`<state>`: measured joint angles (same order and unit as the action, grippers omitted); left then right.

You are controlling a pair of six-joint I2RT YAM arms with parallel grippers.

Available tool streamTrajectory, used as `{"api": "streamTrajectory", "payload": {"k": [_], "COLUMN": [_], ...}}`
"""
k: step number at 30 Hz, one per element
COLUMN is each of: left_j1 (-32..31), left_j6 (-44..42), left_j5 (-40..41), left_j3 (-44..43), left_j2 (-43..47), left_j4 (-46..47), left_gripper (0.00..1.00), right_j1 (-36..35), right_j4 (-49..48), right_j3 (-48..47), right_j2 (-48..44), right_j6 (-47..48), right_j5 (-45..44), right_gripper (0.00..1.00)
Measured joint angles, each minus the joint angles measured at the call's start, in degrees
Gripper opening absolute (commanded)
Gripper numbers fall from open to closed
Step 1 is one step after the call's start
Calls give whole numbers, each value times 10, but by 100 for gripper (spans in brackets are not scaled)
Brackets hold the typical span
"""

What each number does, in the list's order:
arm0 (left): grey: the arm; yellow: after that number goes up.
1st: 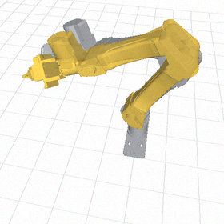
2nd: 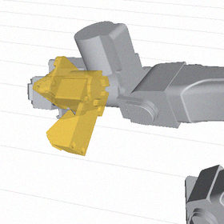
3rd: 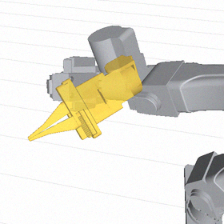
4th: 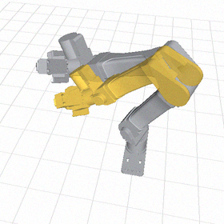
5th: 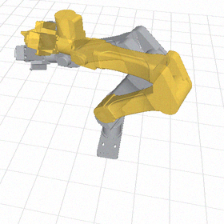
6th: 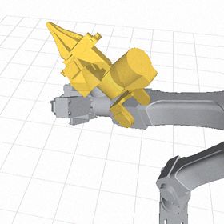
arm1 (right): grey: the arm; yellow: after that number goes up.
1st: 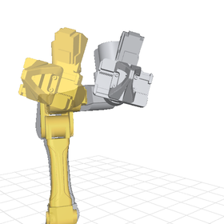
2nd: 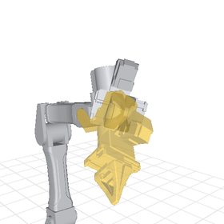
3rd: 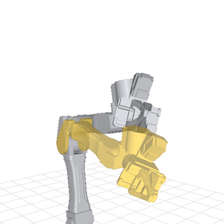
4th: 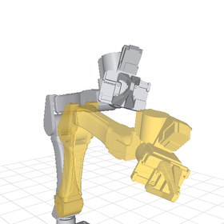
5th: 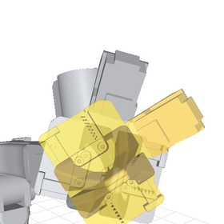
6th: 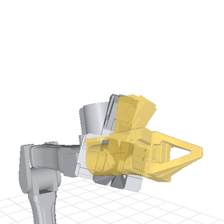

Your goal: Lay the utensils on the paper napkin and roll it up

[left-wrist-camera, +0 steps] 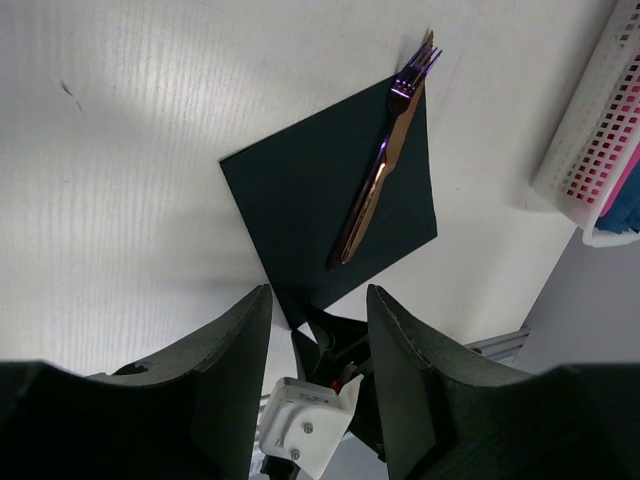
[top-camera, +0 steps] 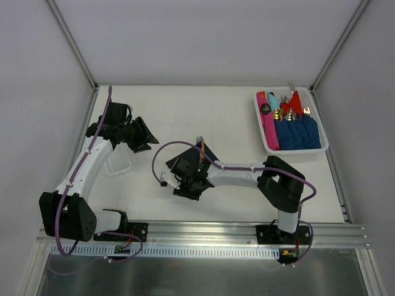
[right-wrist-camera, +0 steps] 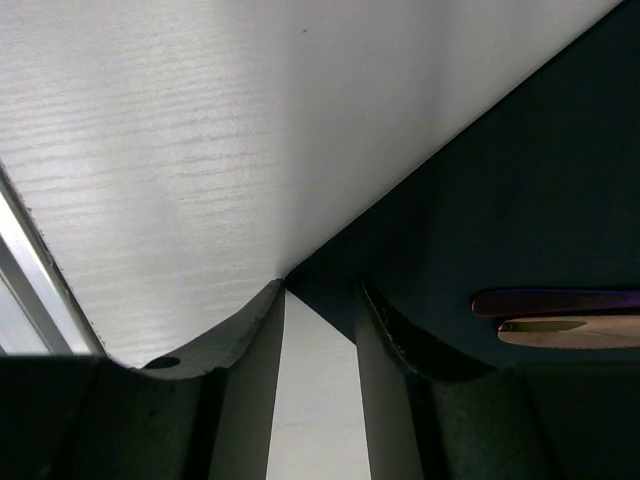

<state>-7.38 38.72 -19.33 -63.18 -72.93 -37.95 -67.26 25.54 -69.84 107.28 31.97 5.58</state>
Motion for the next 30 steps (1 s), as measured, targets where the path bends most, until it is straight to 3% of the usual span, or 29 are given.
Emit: {"api": "streamTrajectory", "payload": {"k": [4,7,8,9,14,20,24,27,28,30], "left_j1": [7,11,11,12,19,22,22,22,22,22], "left_j6": [-6,-7,-8,-8,-14,-22,-29,-37,-38,-42], "left_j5": [0,-1,-1,-1,-2,-2,-2,-1,-1,-1], "left_j3": [10,13,14,14,19,23,30,39,42,49], "left_j2": [6,11,13,15,24,36,49,61,65,72], "left_j4": [-1,-4,-3,-3,-5,-5,-5,-4,-5,-3], "left_gripper": [43,43,43,43,45,55,77,87,96,99], "right_j1": [0,0,0,0,0,0,4,20,30,52], "right_j4": [-4,-10,-12,-14,-16,-4,2,6,8,16], "right_j3": [-2,-2,-2,-2,-2,2,2,2,1,-1], "right_j2": [3,4,5,5,4,-13,-31,-34,-34,-34], "right_j6": [-4,-8,-10,-10,-20,-28,-24,-21,-19,-15], "right_j5": [-7,-13,-16,-18,-17,4,23,50,59,78], "right_gripper": [29,16,4,0,0,0,0,0,0,0]}}
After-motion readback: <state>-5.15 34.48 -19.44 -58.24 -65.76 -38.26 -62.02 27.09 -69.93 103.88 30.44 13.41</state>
